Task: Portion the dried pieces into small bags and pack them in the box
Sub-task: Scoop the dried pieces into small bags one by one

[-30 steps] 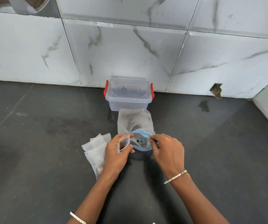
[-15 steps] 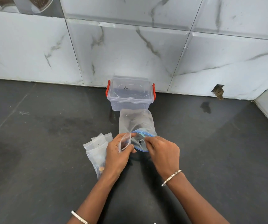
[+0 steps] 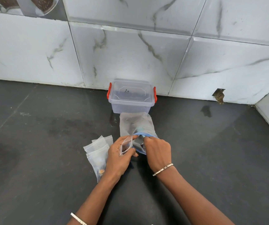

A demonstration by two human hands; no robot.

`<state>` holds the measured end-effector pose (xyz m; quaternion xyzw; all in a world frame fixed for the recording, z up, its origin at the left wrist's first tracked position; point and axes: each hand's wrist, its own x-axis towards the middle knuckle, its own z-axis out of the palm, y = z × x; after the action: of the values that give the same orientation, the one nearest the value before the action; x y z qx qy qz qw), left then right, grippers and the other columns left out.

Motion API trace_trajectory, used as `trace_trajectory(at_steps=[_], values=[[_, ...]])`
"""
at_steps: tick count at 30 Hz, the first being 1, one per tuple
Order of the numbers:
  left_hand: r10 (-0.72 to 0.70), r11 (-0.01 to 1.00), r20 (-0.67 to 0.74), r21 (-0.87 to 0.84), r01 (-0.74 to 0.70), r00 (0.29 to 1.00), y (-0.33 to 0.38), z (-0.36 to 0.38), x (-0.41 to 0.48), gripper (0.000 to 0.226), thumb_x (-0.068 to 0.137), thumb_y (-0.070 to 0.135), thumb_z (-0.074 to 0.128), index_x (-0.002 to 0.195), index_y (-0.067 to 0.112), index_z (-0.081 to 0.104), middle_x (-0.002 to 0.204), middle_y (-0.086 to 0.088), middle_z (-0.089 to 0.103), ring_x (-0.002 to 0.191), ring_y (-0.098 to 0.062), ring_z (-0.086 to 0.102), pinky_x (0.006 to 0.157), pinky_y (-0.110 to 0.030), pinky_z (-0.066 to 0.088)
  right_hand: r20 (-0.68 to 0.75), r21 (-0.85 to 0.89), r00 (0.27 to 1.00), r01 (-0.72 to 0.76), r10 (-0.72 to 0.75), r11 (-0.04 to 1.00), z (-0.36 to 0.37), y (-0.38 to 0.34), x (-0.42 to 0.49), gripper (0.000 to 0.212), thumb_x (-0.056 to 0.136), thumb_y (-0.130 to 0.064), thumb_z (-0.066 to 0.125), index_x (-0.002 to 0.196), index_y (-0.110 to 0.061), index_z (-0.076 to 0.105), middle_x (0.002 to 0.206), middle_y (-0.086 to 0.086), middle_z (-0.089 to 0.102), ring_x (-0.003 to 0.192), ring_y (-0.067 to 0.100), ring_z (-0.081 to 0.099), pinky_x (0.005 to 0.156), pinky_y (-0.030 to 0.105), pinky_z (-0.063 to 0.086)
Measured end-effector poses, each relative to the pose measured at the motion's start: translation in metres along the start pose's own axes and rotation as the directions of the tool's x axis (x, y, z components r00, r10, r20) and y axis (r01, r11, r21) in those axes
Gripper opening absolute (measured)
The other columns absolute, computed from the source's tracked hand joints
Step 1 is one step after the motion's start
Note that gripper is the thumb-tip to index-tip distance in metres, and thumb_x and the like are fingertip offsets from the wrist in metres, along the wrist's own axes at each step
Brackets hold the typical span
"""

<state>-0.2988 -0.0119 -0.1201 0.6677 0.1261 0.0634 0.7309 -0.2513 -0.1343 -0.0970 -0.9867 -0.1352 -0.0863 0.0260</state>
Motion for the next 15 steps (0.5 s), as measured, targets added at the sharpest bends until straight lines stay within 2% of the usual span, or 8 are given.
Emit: trace_trajectory(at_steps=[2, 3, 5, 7, 9, 12, 15], values=[[-0.02, 0.999, -0.004, -0.026, 0.02, 1.0, -0.002, 0.0, 0.0, 0.051, 0.083, -0.017, 0.057, 0.11, 0.023, 0.077, 0.11, -0.003, 0.074, 0.075, -0.014, 0.07, 0.059, -0.015, 0.051, -0.022, -0.015, 0.999, -0.026, 0.025, 1.0, -0.003, 0.004, -0.005, 0.058, 0.019, 0.0, 0.085, 0.04, -0.023, 0.037, 0.034, -0.002, 0.043, 0.024, 0.019, 0.04, 0.045, 0.014, 0.003], [-0.033, 0.999, -0.005, -0.044, 0.032, 0.999, -0.003, 0.0, 0.001, 0.05, 0.084, -0.016, 0.057, 0.112, 0.021, 0.076, 0.109, -0.006, 0.075, 0.076, -0.015, 0.069, 0.059, -0.014, 0.05, -0.026, -0.043, 0.999, -0.046, 0.045, 0.998, -0.006, 0.005, -0.007, 0.056, 0.022, -0.001, 0.085, 0.041, -0.023, 0.038, 0.035, -0.002, 0.044, 0.026, 0.02, 0.041, 0.048, 0.015, -0.002], [-0.053, 0.996, -0.009, -0.073, 0.052, 0.999, -0.005, -0.001, 0.002, 0.046, 0.084, -0.012, 0.06, 0.113, 0.021, 0.075, 0.106, -0.011, 0.075, 0.078, -0.016, 0.068, 0.059, -0.015, 0.05, 0.03, -0.099, 0.998, -0.05, 0.054, 0.994, -0.016, 0.008, -0.012, 0.036, 0.041, -0.005, 0.085, 0.051, -0.021, 0.055, 0.047, 0.0, 0.056, 0.036, 0.024, 0.052, 0.048, 0.02, -0.005], [-0.059, 0.995, -0.015, -0.084, 0.057, 0.998, -0.007, -0.001, 0.003, 0.044, 0.077, 0.001, 0.063, 0.113, 0.023, 0.076, 0.107, -0.008, 0.076, 0.082, -0.018, 0.068, 0.063, -0.017, 0.052, 0.067, -0.105, 0.998, 0.004, 0.003, 0.994, -0.025, 0.013, -0.017, 0.016, 0.075, -0.007, 0.069, 0.082, -0.022, 0.066, 0.078, 0.0, 0.068, 0.065, 0.028, 0.064, 0.043, 0.025, 0.009], [-0.073, 0.992, -0.013, -0.102, 0.071, 0.997, -0.006, -0.001, 0.002, 0.047, 0.07, 0.008, 0.061, 0.111, 0.024, 0.077, 0.108, -0.005, 0.076, 0.084, -0.019, 0.068, 0.068, -0.021, 0.053, 0.11, -0.053, 0.993, -0.031, 0.037, 0.998, -0.033, 0.017, -0.02, 0.02, 0.09, -0.01, 0.052, 0.1, -0.022, 0.065, 0.096, 0.0, 0.068, 0.084, 0.03, 0.064, 0.051, 0.028, 0.027], [-0.101, 0.986, -0.009, -0.133, 0.099, 0.995, -0.005, 0.0, 0.001, 0.048, 0.065, 0.007, 0.061, 0.107, 0.024, 0.078, 0.108, -0.005, 0.077, 0.084, -0.02, 0.068, 0.074, -0.026, 0.053, 0.017, 0.021, 0.993, -0.117, 0.117, 0.993, -0.036, 0.02, -0.024, 0.017, 0.091, -0.018, 0.052, 0.098, -0.024, 0.067, 0.093, -0.002, 0.07, 0.083, 0.03, 0.065, 0.057, 0.03, 0.035], [-0.126, 0.98, -0.007, -0.154, 0.124, 0.992, -0.003, -0.001, 0.0, 0.048, 0.061, 0.007, 0.06, 0.101, 0.026, 0.08, 0.105, -0.011, 0.075, 0.081, -0.017, 0.066, 0.065, -0.018, 0.049, -0.046, 0.049, 0.99, -0.128, 0.13, 0.991, -0.029, 0.018, -0.023, 0.007, 0.081, -0.019, 0.068, 0.08, -0.025, 0.07, 0.074, -0.003, 0.069, 0.062, 0.027, 0.065, 0.048, 0.027, 0.031]])
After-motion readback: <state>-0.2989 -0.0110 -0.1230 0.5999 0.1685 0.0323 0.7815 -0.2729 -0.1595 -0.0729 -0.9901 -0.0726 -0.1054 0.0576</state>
